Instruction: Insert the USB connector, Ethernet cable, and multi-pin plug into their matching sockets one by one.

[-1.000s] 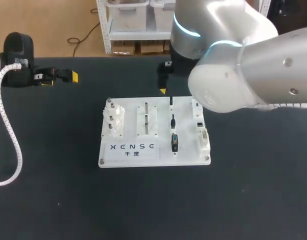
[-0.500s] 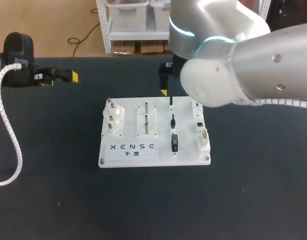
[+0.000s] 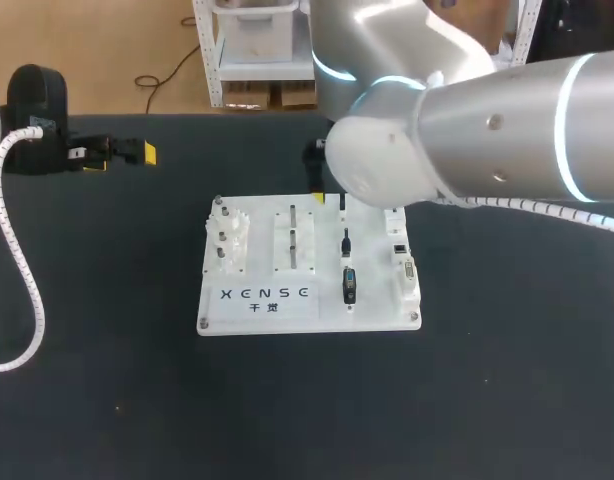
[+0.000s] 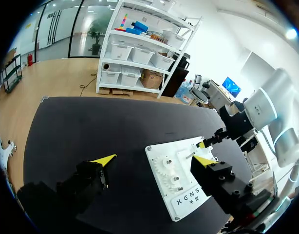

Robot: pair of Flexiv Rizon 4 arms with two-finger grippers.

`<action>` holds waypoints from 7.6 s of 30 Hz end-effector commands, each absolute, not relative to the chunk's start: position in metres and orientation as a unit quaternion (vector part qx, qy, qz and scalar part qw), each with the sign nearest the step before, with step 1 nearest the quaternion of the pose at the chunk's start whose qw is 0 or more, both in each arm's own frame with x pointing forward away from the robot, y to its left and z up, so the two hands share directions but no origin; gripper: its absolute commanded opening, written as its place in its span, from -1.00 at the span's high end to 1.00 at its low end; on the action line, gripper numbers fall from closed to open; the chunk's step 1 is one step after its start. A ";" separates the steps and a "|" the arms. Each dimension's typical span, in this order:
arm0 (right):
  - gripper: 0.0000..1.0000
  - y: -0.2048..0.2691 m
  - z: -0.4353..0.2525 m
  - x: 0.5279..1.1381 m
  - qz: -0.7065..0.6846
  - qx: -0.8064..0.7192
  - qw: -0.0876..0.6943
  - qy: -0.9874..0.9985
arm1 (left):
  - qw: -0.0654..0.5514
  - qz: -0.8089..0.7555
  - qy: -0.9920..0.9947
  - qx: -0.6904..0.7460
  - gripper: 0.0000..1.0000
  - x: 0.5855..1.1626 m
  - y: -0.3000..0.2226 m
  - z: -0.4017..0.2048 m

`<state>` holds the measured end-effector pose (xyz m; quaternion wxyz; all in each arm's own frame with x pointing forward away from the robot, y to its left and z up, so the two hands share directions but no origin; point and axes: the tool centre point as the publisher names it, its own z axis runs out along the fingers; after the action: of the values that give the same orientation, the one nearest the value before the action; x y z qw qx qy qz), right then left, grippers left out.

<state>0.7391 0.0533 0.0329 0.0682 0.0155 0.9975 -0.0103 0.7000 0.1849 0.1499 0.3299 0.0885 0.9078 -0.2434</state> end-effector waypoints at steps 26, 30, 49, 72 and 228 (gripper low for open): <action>0.07 0.060 0.019 0.746 -0.015 -0.016 0.057 0.998 | 0.330 -0.243 0.908 0.088 -1.00 0.700 0.185 0.150; 0.09 0.062 0.016 0.747 -0.017 -0.019 0.056 0.998 | 0.330 -0.243 0.908 0.088 -1.00 0.700 0.185 0.150; 0.43 0.064 0.011 0.751 -0.014 -0.014 0.047 0.999 | 0.330 -0.243 0.908 0.088 -1.00 0.700 0.185 0.150; 1.00 0.064 0.012 0.751 -0.011 -0.026 0.063 0.998 | 0.330 -0.243 0.908 0.088 -1.00 0.700 0.185 0.150; -0.22 0.066 0.018 0.663 0.000 0.002 0.058 0.998 | 0.330 -0.243 0.908 0.088 -1.00 0.700 0.185 0.150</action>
<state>0.6563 0.0616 0.0207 0.0645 0.0001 0.9979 0.0050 0.7000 0.1849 0.1499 0.3299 0.0885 0.9078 -0.2434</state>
